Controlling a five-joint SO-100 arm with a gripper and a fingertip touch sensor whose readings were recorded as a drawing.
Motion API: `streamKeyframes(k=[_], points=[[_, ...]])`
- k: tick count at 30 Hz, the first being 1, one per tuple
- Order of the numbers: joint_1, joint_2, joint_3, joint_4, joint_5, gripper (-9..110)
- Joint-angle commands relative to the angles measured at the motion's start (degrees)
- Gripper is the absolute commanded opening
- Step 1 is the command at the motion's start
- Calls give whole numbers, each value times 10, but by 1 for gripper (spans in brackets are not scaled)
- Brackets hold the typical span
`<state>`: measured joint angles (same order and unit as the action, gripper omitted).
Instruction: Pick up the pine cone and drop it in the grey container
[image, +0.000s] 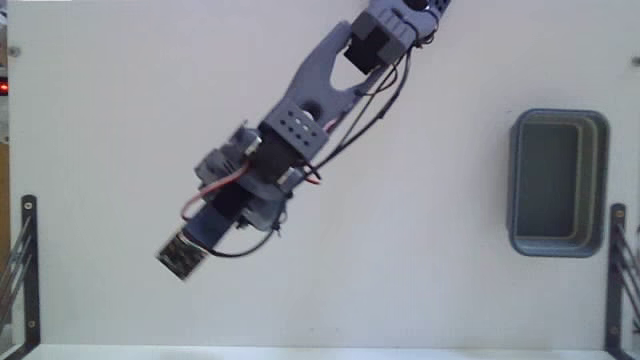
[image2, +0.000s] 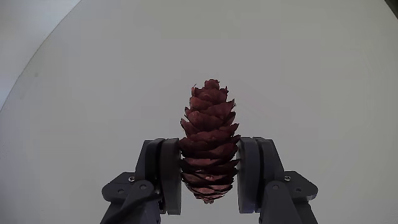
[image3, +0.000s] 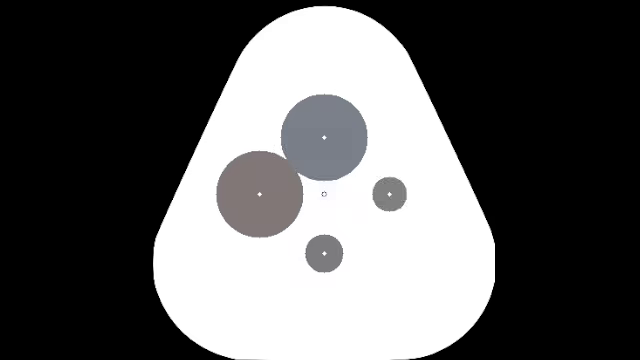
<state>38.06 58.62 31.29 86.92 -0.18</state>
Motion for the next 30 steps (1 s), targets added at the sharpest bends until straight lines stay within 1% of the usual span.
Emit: streamKeyframes(k=[1, 11, 30], points=[[-28, 57, 6, -1, 2, 47], [-127, 96, 52, -8, 2, 47], [-375, 194, 168, -25, 2, 47]])
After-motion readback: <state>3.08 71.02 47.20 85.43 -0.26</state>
